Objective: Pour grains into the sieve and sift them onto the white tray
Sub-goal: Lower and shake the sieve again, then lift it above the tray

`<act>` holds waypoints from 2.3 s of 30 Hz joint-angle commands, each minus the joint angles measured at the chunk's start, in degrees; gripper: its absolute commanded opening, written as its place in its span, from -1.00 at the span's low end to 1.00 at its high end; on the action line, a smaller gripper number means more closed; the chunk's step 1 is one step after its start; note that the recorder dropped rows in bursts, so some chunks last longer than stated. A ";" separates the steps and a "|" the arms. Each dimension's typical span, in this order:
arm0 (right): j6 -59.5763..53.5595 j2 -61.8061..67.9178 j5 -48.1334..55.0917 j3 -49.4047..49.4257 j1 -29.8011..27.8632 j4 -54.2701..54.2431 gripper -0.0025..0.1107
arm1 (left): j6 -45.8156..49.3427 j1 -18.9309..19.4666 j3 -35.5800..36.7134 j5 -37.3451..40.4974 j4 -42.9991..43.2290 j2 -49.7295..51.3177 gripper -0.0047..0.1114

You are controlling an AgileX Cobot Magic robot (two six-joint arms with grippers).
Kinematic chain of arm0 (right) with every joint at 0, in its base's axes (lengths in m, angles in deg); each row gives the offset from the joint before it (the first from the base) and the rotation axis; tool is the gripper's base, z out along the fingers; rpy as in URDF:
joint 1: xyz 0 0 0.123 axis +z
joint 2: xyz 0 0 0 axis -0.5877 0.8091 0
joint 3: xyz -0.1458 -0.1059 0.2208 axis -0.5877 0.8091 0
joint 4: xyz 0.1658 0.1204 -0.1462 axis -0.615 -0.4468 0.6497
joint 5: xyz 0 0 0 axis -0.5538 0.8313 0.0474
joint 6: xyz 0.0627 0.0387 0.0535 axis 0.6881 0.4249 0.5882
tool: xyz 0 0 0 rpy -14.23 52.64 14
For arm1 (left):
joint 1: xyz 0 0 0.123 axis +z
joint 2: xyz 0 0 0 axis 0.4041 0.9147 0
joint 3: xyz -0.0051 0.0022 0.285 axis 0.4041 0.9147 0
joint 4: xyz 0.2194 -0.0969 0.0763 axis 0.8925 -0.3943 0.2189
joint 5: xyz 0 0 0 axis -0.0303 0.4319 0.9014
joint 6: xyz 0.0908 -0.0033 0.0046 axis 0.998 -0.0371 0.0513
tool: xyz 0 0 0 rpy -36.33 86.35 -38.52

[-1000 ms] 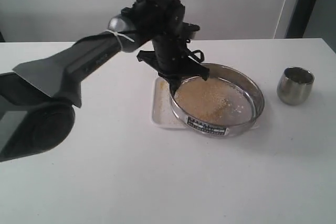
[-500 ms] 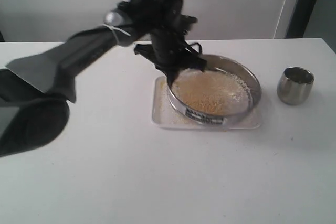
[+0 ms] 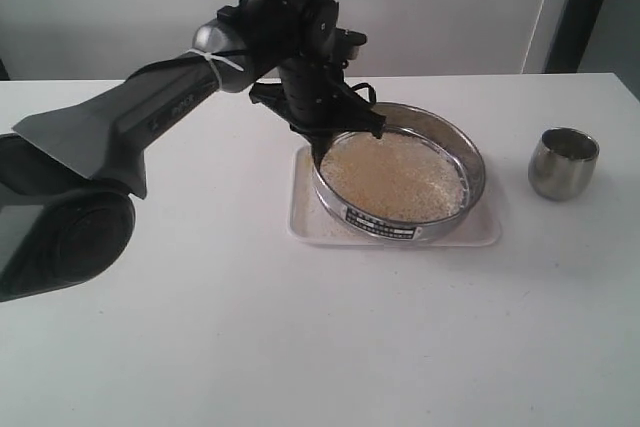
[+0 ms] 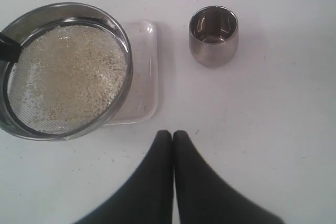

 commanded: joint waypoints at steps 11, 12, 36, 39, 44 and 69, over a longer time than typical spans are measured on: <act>0.08 -0.26 -0.61 0.01 -0.24 0.00 -0.96 | -1.22 1.10 -0.50 -0.46 -1.78 -1.31 -0.92; 0.08 -0.26 -0.61 0.01 -0.24 0.00 -0.96 | -1.22 1.10 -0.50 -0.79 -1.78 -1.31 -0.92; 0.08 -0.26 -0.61 0.01 -0.24 0.00 -0.96 | -1.23 3.26 -0.50 3.73 -5.73 -2.81 -0.92; 0.08 -0.26 -0.61 0.01 -0.24 0.00 -0.96 | -1.10 3.26 -0.50 4.56 -5.73 -3.88 -0.92; 0.08 -0.26 -0.61 0.01 -0.24 0.00 -0.96 | 0.11 3.26 -0.50 7.68 -5.73 -4.64 -0.92; 0.08 -0.26 -0.58 0.01 -0.24 0.00 -0.96 | 0.36 3.26 -0.50 10.68 -5.91 -10.37 -0.92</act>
